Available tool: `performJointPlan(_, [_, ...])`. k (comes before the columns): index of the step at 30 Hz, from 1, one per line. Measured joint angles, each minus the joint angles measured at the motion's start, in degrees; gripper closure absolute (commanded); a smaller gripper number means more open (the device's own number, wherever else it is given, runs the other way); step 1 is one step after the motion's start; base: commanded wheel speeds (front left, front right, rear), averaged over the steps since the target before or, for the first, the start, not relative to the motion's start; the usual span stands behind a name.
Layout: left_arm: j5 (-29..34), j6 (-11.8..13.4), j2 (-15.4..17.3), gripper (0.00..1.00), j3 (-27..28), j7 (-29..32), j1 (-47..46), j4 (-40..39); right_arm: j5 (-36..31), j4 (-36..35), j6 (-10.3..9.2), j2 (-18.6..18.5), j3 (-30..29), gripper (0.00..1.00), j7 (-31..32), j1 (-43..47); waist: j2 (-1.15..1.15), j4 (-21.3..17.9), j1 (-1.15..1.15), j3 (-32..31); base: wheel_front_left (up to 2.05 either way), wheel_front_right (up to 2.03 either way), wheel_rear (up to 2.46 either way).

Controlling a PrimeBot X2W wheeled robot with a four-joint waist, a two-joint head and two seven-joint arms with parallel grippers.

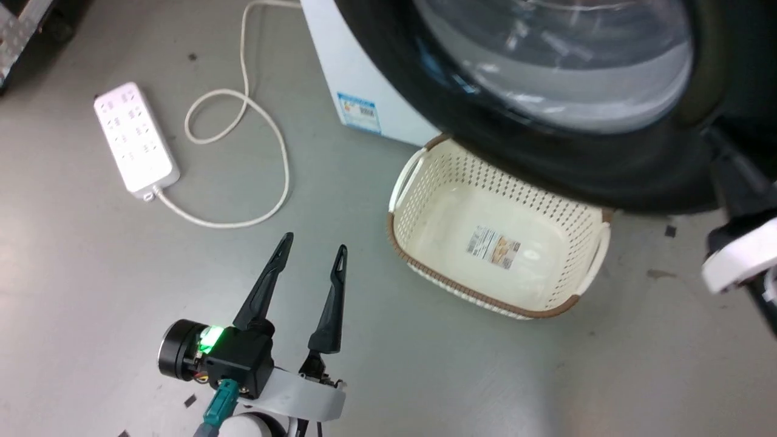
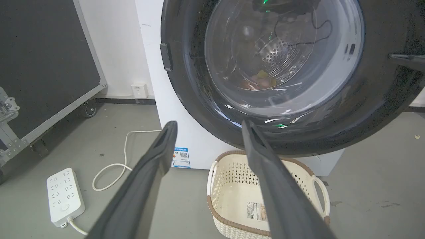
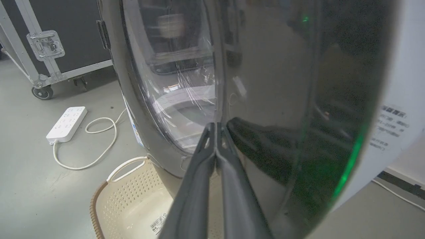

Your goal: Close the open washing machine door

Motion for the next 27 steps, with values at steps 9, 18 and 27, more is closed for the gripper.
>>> performJointPlan(9, [0.00, 0.01, -0.64, 0.00, -0.44, 0.00, -1.58, -0.22, 2.34, 5.46, 0.00, -1.80, -3.76, 1.00, 2.75, -10.49, 0.00, 1.07, 0.00, 4.17, 0.00, 0.00, 0.00])
performJointPlan(18, [0.00, 0.12, -1.18, 0.00, -0.98, 0.00, -3.29, -0.42, 1.27, 13.17, 0.20, -2.67, -7.01, 1.00, 3.76, -21.06, 0.00, 1.66, -0.01, 6.82, 0.00, 0.00, 0.00])
performJointPlan(27, [0.00, 0.58, -1.24, 0.00, -1.24, 0.00, -3.36, 0.09, 0.31, 18.40, 0.51, -1.02, -7.09, 1.00, 1.60, -22.83, 0.00, 1.15, -0.01, 5.68, 0.00, 0.00, 0.00])
